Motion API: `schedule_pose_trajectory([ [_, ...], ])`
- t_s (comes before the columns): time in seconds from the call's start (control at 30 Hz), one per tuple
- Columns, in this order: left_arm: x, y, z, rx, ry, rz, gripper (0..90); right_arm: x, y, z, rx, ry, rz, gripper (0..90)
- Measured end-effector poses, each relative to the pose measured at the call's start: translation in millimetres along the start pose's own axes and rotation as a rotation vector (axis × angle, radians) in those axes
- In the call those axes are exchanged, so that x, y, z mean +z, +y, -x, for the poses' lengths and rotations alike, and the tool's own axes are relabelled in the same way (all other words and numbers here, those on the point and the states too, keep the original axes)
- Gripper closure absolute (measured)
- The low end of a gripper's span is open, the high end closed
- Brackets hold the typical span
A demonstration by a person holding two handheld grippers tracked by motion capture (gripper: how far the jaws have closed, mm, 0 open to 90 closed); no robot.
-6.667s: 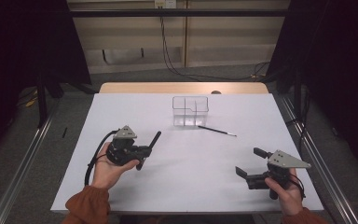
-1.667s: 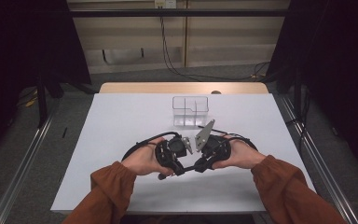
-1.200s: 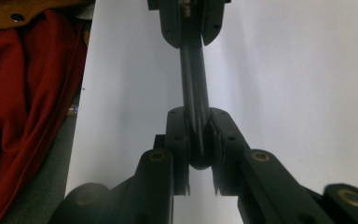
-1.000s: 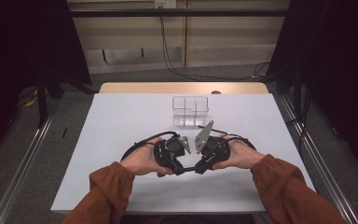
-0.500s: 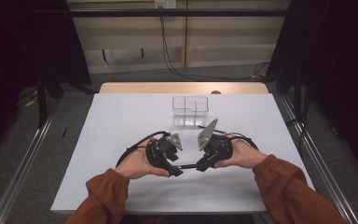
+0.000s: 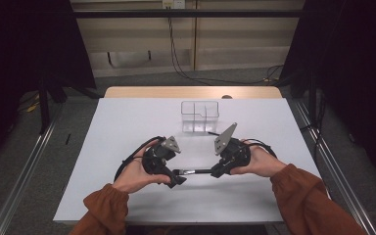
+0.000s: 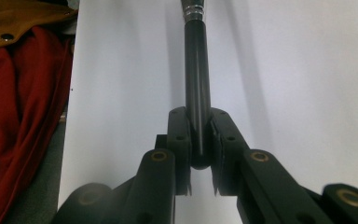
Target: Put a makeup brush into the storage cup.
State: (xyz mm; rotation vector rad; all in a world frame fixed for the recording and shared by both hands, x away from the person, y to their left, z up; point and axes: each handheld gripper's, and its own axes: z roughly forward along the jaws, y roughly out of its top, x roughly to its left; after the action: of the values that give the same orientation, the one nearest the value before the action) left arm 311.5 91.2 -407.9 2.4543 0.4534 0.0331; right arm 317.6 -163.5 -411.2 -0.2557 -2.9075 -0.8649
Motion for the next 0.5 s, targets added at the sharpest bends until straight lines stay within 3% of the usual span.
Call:
schedule_pose_trajectory([
  [0.1, -4.3, -4.9, 0.3, 0.011, -0.015, 0.024, 4.0, -1.6, -3.7, 0.7, 0.009, -0.003, 0.001, 80.8],
  [0.2, -7.3, -11.0, -1.8, -0.012, -0.008, 0.049, 3.8, -2.1, -7.5, 1.0, 0.016, -0.012, 0.006, 80.7],
  [0.37, -14.5, -24.0, -3.4, -0.020, 0.019, 0.102, 4.1, -5.3, -14.2, -0.8, 0.027, -0.031, 0.034, 80.8],
  [0.5, -17.9, -33.7, -0.6, -0.031, 0.065, 0.137, 4.3, -6.4, -20.0, -2.1, 0.046, -0.047, 0.048, 80.8],
])
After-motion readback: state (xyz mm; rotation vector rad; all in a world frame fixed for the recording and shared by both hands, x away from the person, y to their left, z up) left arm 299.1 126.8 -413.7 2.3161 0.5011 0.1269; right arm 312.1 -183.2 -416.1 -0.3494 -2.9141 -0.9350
